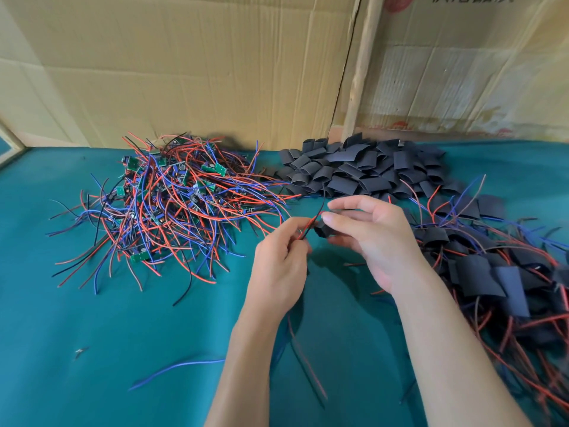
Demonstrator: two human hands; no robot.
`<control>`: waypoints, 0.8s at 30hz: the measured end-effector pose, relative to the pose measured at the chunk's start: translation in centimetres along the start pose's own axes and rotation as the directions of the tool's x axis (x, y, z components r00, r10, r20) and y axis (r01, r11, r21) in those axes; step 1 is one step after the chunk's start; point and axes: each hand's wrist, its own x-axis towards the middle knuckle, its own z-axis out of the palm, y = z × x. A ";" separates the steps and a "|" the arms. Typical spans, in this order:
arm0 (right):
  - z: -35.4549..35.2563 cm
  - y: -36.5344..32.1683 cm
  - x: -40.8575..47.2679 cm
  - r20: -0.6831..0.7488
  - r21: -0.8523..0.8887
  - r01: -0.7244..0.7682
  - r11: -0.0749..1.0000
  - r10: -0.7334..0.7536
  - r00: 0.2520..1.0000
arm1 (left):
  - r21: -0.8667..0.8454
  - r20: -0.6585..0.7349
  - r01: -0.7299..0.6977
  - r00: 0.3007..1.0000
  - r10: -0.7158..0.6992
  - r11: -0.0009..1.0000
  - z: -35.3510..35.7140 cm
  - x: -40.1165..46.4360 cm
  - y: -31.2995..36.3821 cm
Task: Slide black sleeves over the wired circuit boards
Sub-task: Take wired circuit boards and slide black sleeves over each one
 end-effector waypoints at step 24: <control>-1.2 0.0 0.6 -0.180 0.391 -0.168 0.905 0.254 0.950 | -0.290 -0.107 0.045 0.991 -0.079 0.956 -0.5 -0.1 0.8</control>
